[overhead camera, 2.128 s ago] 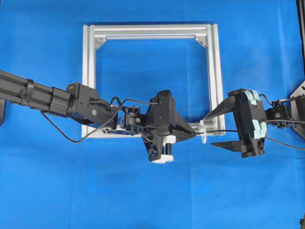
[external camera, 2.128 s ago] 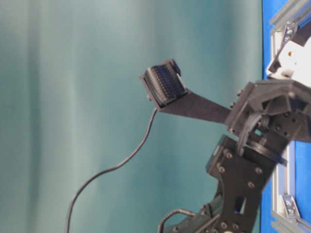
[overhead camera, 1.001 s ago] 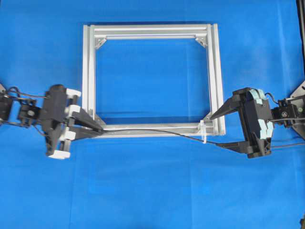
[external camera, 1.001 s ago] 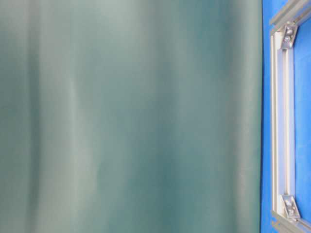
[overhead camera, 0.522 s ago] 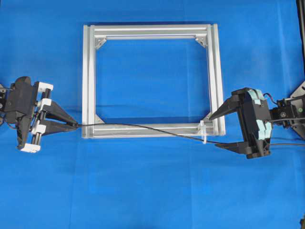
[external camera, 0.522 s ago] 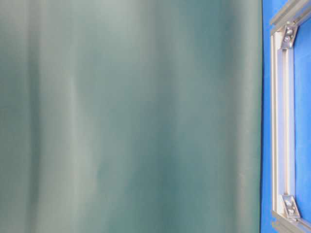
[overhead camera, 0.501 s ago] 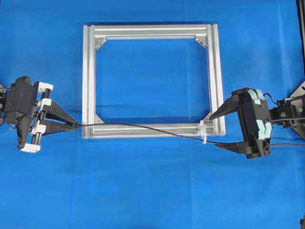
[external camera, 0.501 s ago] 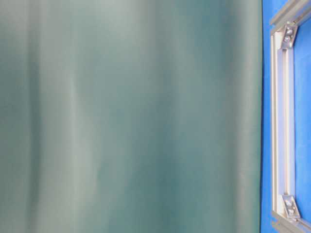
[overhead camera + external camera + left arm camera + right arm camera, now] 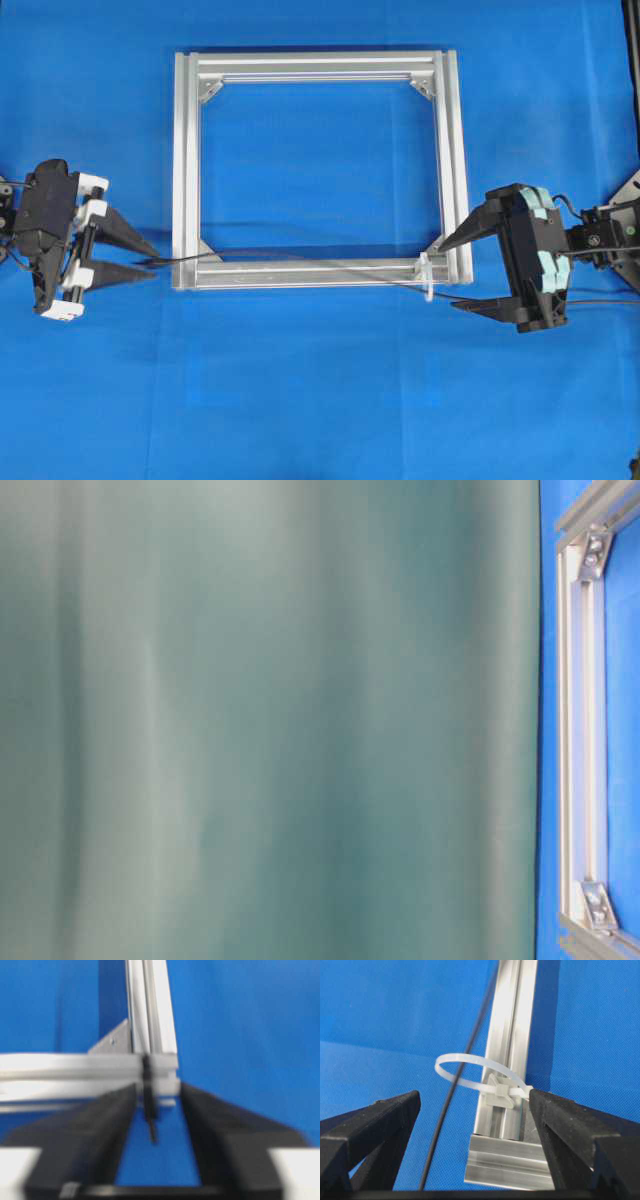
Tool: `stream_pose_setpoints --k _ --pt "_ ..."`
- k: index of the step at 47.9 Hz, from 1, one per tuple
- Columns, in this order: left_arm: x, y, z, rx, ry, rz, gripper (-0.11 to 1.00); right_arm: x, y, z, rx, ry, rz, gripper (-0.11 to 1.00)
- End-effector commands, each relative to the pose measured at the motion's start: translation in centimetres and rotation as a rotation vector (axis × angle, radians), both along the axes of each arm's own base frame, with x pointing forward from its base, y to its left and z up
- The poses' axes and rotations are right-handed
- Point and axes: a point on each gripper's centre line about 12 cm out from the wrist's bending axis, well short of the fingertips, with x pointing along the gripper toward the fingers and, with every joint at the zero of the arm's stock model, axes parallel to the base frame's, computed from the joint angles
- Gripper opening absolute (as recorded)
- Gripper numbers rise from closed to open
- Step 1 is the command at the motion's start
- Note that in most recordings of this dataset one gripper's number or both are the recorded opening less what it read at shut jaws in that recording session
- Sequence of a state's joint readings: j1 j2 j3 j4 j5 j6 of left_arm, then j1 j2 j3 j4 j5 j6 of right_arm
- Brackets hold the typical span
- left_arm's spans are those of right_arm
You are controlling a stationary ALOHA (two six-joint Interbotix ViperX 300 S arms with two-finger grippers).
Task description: Insert the wire through the string loop located on the right side.
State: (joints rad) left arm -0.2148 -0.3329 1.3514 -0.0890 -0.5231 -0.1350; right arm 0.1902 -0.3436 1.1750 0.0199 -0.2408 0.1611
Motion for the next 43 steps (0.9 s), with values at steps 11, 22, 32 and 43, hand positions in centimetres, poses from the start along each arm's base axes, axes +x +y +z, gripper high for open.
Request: stream_pose_setpoints --k 11,22,32,43 --pt "0.2 -0.1 -0.2 -0.016 0.052 0.01 0.88 0.7 0.2 1.0 0.005 -0.019 0.002 0.96" --pt "0.6 0.1 0.2 -0.019 0.034 0.02 0.84 0.6 0.2 1.7 0.008 -0.038 0.002 0.96" --pt "1.2 0.2 2.8 -0.028 -0.045 0.023 0.84 0.5 0.2 4.1 0.006 -0.054 0.009 0.96" --pt "1.2 0.5 5.6 -0.018 -0.101 0.019 0.84 -0.2 0.0 6.4 0.006 -0.085 0.012 0.96"
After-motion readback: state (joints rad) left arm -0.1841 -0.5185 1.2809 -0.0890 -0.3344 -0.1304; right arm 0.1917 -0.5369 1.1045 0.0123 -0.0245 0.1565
